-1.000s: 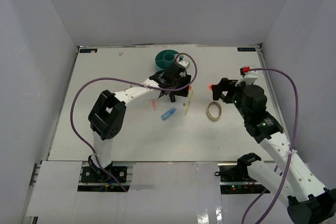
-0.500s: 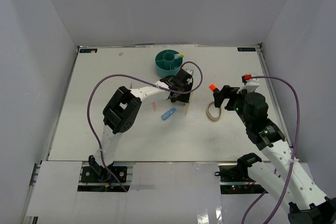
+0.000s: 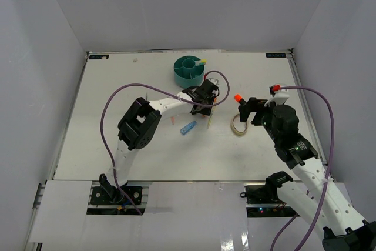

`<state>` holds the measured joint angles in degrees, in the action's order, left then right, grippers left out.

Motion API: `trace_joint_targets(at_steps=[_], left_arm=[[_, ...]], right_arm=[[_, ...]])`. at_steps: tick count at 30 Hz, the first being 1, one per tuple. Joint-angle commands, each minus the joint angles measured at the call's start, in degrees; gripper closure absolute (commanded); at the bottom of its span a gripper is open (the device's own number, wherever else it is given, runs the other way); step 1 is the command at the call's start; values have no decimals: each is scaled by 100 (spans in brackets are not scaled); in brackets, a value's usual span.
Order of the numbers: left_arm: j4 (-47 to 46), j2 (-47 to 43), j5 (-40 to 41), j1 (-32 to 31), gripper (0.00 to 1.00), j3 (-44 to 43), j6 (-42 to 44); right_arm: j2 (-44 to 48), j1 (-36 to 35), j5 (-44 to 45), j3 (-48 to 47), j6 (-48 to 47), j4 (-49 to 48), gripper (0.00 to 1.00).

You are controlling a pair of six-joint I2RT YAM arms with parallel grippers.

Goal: Sort the stationery into containers
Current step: Pick up the pen from the center of the board.

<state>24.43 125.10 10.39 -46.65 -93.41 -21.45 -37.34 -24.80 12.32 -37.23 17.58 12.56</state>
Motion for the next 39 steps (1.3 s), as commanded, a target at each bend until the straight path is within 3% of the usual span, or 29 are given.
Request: trace_joint_targets(at_steps=[1,3,8,11,14,20,28,39], left_arm=[[133,68,-46,-124,57,24,-52],[133,41,-46,-125,59,77,-43],[124,-143,-2,-133,85,235,-43],[124,-362,15,-133,95,235,18],[54,-678,7,-125,99,226,141],[-376,-1504,-309,-125,100,498,615],[-1493,-3050,-828,-133,100,1859,1564],[-2240,-4142,-1479,-125,100,2810,2654]], right_arm=[[34,19,78,32,0,-148,6],[34,19,61,41,-1,-148,6],[-10,19,17,41,-1,-166,5],[-97,19,-54,-20,-18,-166,5],[-229,19,-220,-205,-62,-166,5],[-730,19,-765,-820,-1,-70,5],[-2013,28,-1635,-1910,131,414,5],[-3261,71,-2945,-3123,245,441,0]])
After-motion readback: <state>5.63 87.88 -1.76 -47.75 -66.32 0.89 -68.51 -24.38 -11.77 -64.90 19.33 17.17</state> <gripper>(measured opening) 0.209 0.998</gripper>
